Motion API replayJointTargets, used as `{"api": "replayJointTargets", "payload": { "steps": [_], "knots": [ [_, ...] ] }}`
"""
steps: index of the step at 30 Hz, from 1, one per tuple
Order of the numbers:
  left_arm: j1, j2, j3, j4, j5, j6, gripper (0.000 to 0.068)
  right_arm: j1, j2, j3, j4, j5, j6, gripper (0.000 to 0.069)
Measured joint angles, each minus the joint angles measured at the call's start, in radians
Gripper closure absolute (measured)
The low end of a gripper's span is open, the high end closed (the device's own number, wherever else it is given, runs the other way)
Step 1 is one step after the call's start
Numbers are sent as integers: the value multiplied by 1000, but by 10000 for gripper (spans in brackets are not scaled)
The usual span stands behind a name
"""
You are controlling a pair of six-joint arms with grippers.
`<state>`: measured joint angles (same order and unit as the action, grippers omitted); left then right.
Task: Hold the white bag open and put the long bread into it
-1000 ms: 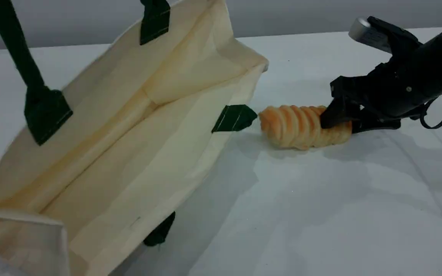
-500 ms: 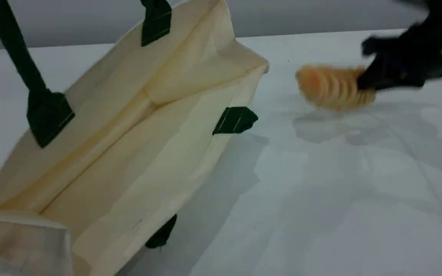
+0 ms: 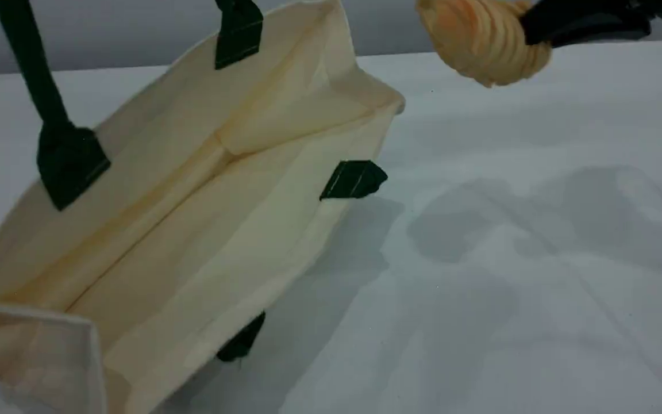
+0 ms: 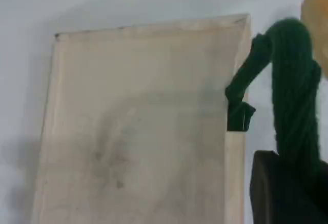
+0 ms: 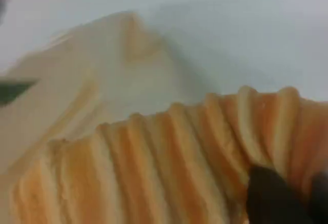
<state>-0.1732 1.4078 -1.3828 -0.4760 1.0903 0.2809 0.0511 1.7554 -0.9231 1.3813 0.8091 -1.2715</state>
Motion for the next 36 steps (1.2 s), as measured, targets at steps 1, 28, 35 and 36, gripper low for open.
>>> {"api": "replayJointTargets", "payload": {
  "steps": [1, 28, 35, 36],
  "knots": [
    [0, 11, -15, -1, 0, 0, 593, 15, 0, 0, 1, 33, 1, 619],
    [-109, 75, -115, -126, 54, 48, 593, 350, 1, -4, 73, -139, -21, 631],
    [-109, 75, -116, -152, 54, 48, 593, 349, 26, -4, 153, -263, -91, 633],
    [-109, 75, -116, -152, 54, 48, 593, 349, 34, -4, 176, -263, -107, 633]
  ]
}}
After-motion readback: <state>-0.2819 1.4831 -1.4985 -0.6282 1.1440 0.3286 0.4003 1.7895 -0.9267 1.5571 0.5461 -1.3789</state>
